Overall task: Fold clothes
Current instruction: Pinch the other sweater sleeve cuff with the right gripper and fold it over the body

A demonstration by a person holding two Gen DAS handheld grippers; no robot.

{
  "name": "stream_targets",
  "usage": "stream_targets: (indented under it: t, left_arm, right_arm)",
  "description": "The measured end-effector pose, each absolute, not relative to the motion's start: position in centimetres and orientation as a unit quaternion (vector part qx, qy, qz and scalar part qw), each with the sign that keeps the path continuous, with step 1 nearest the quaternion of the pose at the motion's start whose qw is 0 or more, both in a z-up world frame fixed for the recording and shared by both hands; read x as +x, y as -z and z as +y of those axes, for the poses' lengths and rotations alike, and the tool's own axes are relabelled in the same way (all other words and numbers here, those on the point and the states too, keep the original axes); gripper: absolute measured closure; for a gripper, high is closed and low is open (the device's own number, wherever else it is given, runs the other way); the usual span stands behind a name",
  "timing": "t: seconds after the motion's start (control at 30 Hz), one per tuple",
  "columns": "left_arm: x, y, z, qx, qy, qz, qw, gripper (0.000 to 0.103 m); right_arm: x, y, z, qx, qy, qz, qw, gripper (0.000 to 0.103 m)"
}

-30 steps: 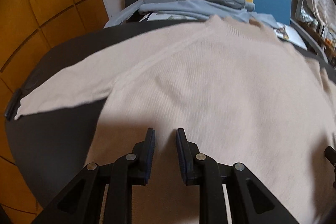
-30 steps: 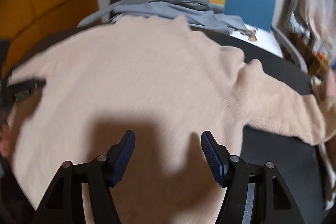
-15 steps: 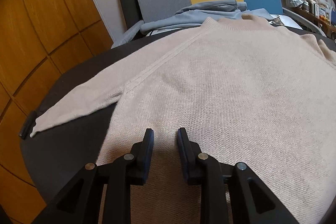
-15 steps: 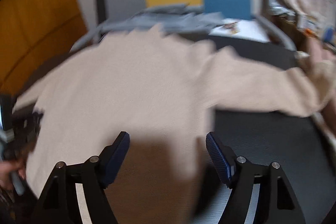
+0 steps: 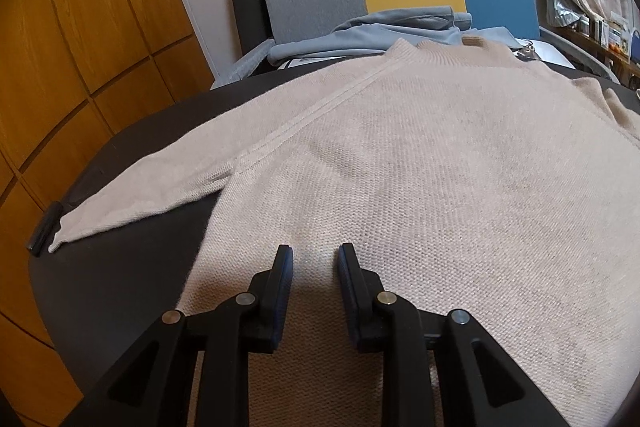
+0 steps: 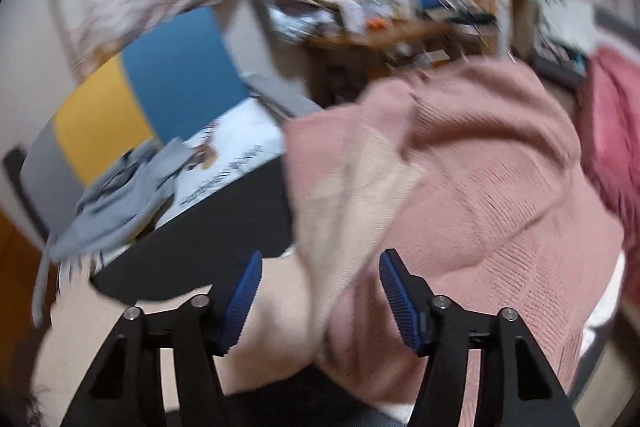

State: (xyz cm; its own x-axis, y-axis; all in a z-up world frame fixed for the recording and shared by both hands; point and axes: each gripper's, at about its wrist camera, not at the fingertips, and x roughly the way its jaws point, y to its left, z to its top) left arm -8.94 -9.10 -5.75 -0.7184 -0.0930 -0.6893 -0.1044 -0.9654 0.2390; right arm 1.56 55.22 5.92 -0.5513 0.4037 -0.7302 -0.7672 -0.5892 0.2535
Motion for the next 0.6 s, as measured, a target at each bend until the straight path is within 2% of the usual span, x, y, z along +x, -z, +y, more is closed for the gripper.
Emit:
stream_targets:
  t: [0.23,0.3,0.43,0.5,0.6]
  left_arm:
    - [-8.9,5.9,-9.1,-0.373,-0.919,0.128,0.003,0.079]
    - [-8.9,5.9,-9.2,-0.373,-0.919,0.128,0.004,0.079]
    - [-8.9,5.9,-9.3,-0.372,-0.919,0.126,0.005,0.079]
    - [-9.0,5.9,-9.3,-0.373,-0.920,0.124,0.006,0.079]
    - [-9.0,5.8,-9.4,-0.373,-0.920,0.121,0.007,0.079]
  right_arm:
    - [1.1,-4.1,57.6,-0.315,-0.819,0.322,0.355,0.054]
    - [1.4,-3.9,58.1,-0.302,-0.820,0.335,0.351,0.061]
    - [0.6,-3.4,58.9,-0.316,-0.816,0.329,0.356,0.069]
    - [0.1,-3.0,59.7,-0.327,-0.810,0.333,0.356,0.086]
    - [0.4,-3.5,59.7,-0.317,-0.813,0.342,0.348,0.094]
